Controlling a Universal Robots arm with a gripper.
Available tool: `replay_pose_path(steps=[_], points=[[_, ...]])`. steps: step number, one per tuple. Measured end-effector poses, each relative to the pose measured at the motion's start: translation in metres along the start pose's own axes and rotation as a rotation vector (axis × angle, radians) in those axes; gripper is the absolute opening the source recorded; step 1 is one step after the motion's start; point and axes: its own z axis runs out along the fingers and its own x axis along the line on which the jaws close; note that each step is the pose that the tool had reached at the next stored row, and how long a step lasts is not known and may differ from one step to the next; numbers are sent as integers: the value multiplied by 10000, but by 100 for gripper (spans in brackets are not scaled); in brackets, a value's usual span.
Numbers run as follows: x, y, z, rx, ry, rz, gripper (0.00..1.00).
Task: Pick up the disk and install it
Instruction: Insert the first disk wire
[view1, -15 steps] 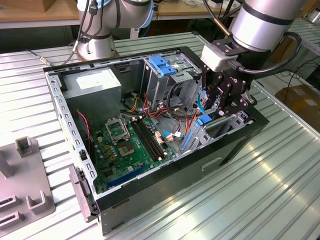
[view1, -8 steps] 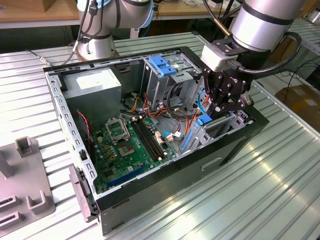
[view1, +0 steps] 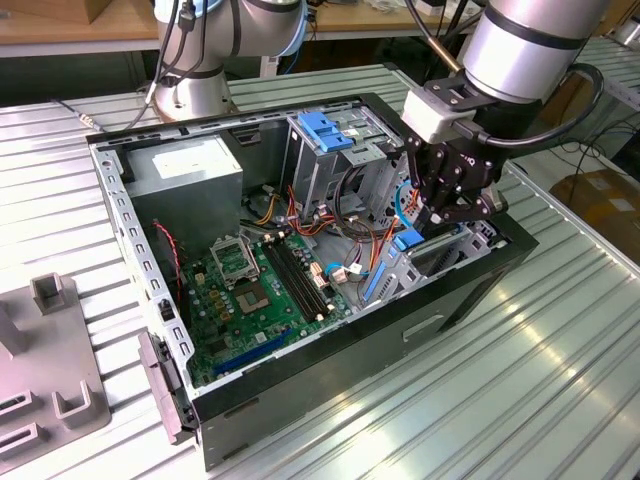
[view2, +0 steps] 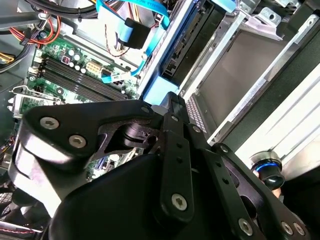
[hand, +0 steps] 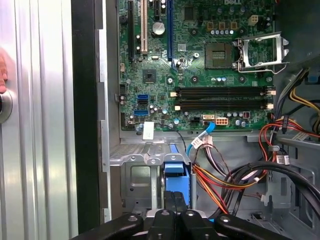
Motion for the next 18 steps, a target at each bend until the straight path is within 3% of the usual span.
replay_pose_path(steps=[5,9,11,15,18], points=[[0,-2,0,1,59,-1,10],[-2,-114,3,2,63,-39,10],[-1,-118,3,9,58,-274,10],[-1,-119,6,34,40,-1131,10],[-1,-138,6,39,36,-1278,10]])
